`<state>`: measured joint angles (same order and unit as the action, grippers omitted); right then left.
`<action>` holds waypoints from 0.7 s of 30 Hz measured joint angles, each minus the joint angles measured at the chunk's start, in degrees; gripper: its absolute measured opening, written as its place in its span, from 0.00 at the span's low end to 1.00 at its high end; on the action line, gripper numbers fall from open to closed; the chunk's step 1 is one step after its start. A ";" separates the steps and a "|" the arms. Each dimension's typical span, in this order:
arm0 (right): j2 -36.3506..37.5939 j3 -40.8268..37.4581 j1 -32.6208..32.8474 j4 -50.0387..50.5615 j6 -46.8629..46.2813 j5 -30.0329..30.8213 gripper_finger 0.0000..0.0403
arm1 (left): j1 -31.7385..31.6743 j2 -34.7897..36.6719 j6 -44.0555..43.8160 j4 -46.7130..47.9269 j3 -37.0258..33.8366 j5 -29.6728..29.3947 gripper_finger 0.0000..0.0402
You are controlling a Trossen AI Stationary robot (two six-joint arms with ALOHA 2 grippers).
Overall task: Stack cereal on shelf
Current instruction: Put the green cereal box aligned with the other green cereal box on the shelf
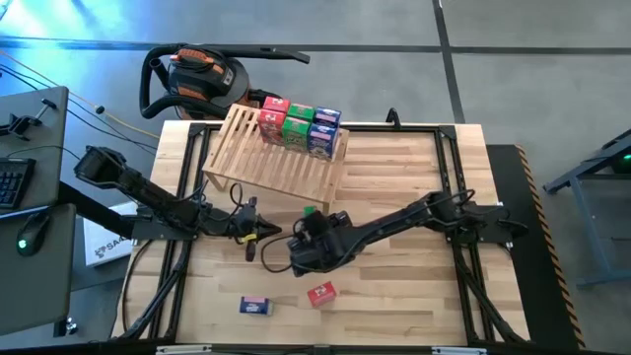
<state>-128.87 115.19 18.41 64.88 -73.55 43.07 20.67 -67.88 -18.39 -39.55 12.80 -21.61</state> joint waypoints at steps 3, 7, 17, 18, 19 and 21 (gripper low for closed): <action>-1.69 1.51 -0.89 1.16 -0.63 -2.16 0.77 | 0.50 0.00 0.01 0.00 0.00 -0.13 0.01; -2.35 1.66 -1.83 1.35 -2.16 -4.05 0.76 | 1.02 0.00 0.09 0.02 0.00 -0.67 0.01; -2.35 1.21 -2.32 1.77 -3.60 -5.04 0.66 | 1.53 0.00 0.07 0.07 0.00 -2.25 0.01; -2.35 1.21 -2.32 1.77 -3.57 -4.58 0.64 | 1.53 0.00 0.07 0.07 0.00 -2.25 0.01; -2.35 1.21 -2.32 1.76 -3.46 -4.19 0.61 | 1.53 0.00 0.06 0.07 0.00 -2.25 0.01; -2.35 1.21 -2.29 1.77 -2.55 -4.36 0.56 | 1.53 0.00 0.04 0.04 0.00 -2.25 0.01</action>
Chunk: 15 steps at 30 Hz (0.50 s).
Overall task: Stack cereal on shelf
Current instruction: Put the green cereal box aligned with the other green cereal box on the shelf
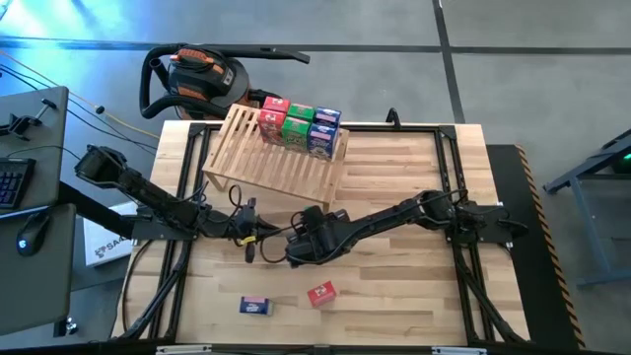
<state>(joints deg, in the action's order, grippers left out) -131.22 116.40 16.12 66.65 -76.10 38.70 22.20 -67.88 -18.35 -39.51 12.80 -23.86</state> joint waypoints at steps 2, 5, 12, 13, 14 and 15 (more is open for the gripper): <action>0.00 -0.02 0.02 -0.02 1.15 -0.65 0.52 | 0.00 0.00 -0.60 -0.09 0.00 0.00 0.01; 0.11 -0.02 0.26 -0.21 2.95 -1.44 0.47 | 0.14 0.02 -1.03 -1.17 0.04 0.00 0.01; 0.31 3.33 2.33 -0.95 12.27 -6.54 0.42 | 0.37 2.88 0.53 -0.75 0.04 0.02 0.01; 0.31 4.11 2.72 -0.79 14.10 -7.64 0.42 | 0.44 3.53 0.90 -0.83 0.04 0.15 0.01; 0.31 5.12 3.16 -0.71 16.11 -8.77 0.42 | 0.48 4.27 1.28 -0.74 0.04 0.47 0.01; 0.31 6.37 3.53 -0.77 18.13 -10.16 0.42 | 0.48 5.06 1.65 -0.50 0.04 0.74 0.01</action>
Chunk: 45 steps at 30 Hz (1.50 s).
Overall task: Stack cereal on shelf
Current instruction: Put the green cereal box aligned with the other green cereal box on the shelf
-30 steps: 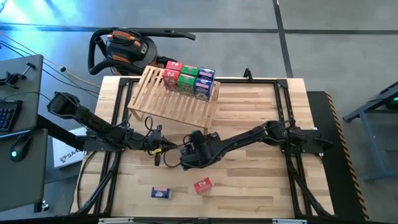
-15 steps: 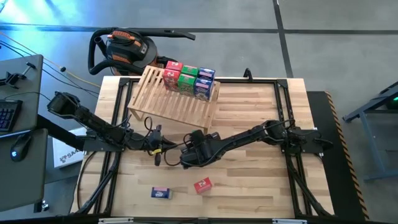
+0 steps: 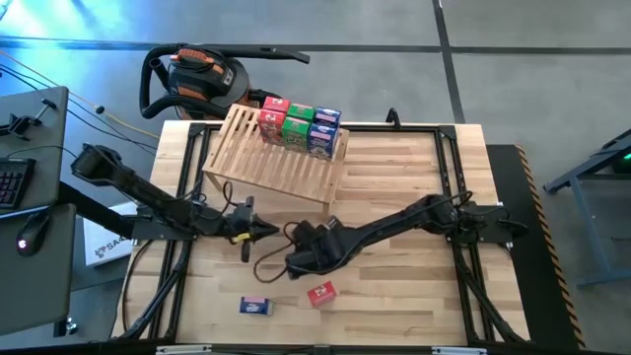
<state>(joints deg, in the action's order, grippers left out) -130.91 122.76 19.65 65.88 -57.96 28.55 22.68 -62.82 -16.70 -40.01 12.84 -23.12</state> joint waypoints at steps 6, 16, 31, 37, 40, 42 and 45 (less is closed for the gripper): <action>0.00 10.19 1.81 0.38 13.12 -6.36 0.42 | 0.11 5.12 0.80 3.01 0.00 1.01 0.01; 10.09 9.33 -4.30 2.17 28.92 -0.58 0.42 | 2.03 15.08 1.43 13.42 -0.04 -2.64 0.01; 10.91 9.48 -21.50 -7.97 52.90 -11.57 0.42 | 2.10 16.28 1.79 15.80 -0.03 -2.97 0.01; 10.91 9.52 -25.40 -10.78 54.00 -14.02 0.42 | 2.10 16.25 0.89 15.99 -0.02 -2.99 0.01; 10.91 9.52 -26.56 -9.59 53.95 -15.16 0.42 | 2.10 16.23 0.89 16.12 -0.02 -2.99 0.01; 10.69 9.52 -26.92 -9.44 53.97 -15.14 0.43 | 2.10 16.23 0.77 16.21 -0.02 -2.99 0.01; 10.43 9.52 -27.01 -9.27 54.61 -14.09 0.47 | 2.10 16.23 0.34 16.20 -0.02 -2.99 0.01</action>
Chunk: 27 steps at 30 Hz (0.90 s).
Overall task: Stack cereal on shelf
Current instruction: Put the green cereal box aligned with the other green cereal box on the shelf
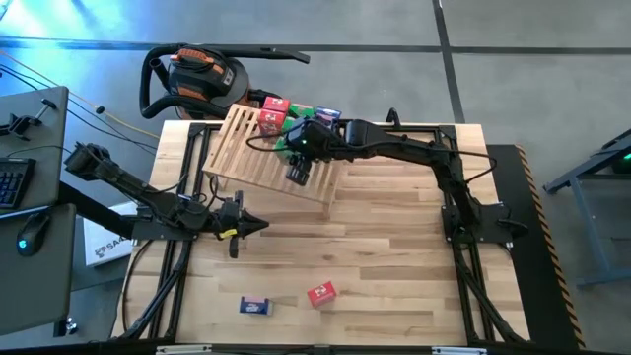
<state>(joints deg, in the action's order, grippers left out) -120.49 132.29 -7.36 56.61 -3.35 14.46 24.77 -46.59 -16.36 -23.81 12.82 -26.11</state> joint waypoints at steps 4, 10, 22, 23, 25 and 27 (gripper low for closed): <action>0.02 0.00 0.20 -0.36 0.85 1.70 0.54 | 0.00 0.00 -0.04 -0.02 0.00 0.00 0.01; 0.02 0.00 0.38 -2.10 2.15 5.88 0.62 | 0.00 0.00 -0.51 -0.04 0.00 0.11 0.01; 3.09 1.48 8.04 2.36 9.19 18.16 0.58 | 0.00 0.00 1.55 0.32 0.00 0.24 0.01; 3.62 1.33 8.90 5.43 7.57 18.56 0.55 | 0.00 0.00 1.51 0.44 0.00 0.24 0.01; 4.02 1.16 9.64 13.17 2.44 19.09 0.48 | 0.00 0.00 1.53 0.53 0.00 0.10 0.01; 3.58 0.57 9.19 16.87 -2.01 19.27 0.37 | -0.01 0.00 1.55 0.49 0.00 -0.23 0.01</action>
<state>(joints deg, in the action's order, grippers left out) -116.91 132.86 1.83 73.48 -5.36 33.74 24.76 -46.59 -14.81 -23.32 12.82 -26.34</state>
